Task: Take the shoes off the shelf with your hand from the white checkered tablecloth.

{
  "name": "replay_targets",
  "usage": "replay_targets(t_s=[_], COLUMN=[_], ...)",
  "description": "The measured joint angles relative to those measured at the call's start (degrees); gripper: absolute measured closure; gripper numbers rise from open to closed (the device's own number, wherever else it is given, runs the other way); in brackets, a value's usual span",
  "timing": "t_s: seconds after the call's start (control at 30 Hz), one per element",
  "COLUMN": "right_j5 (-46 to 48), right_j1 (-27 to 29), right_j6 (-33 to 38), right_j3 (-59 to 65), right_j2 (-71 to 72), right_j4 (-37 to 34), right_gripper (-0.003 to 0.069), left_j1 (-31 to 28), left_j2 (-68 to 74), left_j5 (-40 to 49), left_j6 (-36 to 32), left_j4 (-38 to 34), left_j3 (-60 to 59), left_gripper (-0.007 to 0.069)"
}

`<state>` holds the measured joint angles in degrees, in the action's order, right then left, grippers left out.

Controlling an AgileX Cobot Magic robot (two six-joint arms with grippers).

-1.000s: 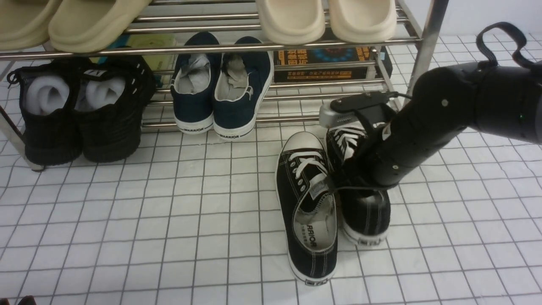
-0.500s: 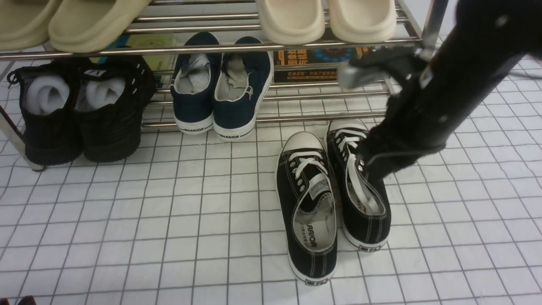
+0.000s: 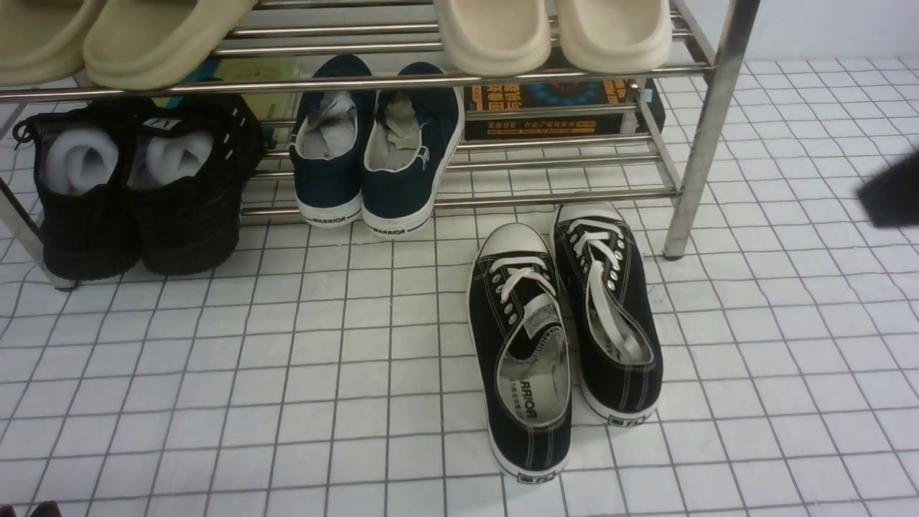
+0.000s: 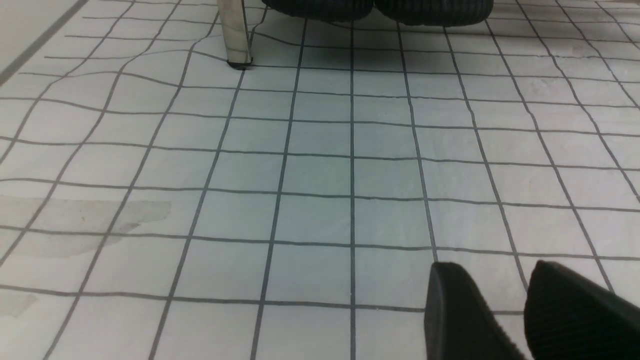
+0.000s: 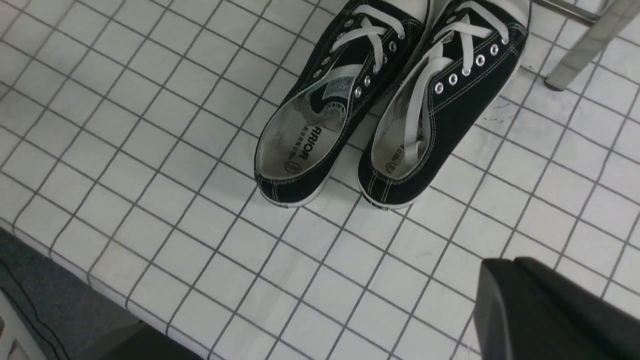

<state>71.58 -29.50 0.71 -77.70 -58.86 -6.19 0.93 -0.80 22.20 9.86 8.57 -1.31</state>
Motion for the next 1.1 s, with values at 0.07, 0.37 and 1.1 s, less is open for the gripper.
replay_targets(t_s=[0.07,0.37,1.1], right_j5=[-0.8,-40.6,-60.3], right_j1=[0.0,0.0,0.0], right_j6=[0.0,0.0,0.0], right_j3=[5.2,41.3,57.3], right_j2=[6.9,36.4,39.8], right_j4=[0.0,-0.1,0.0], right_gripper=[0.0673,0.0666,0.0655], left_j1=[0.0,0.0,0.0], left_j2=[0.0,0.0,0.0], left_j5=[0.0,0.0,0.0], left_j6=[0.0,0.0,0.0], left_j4=[0.0,0.0,0.0], left_j3=[0.0,0.0,0.0], left_gripper=[0.0385,0.0385,0.0385])
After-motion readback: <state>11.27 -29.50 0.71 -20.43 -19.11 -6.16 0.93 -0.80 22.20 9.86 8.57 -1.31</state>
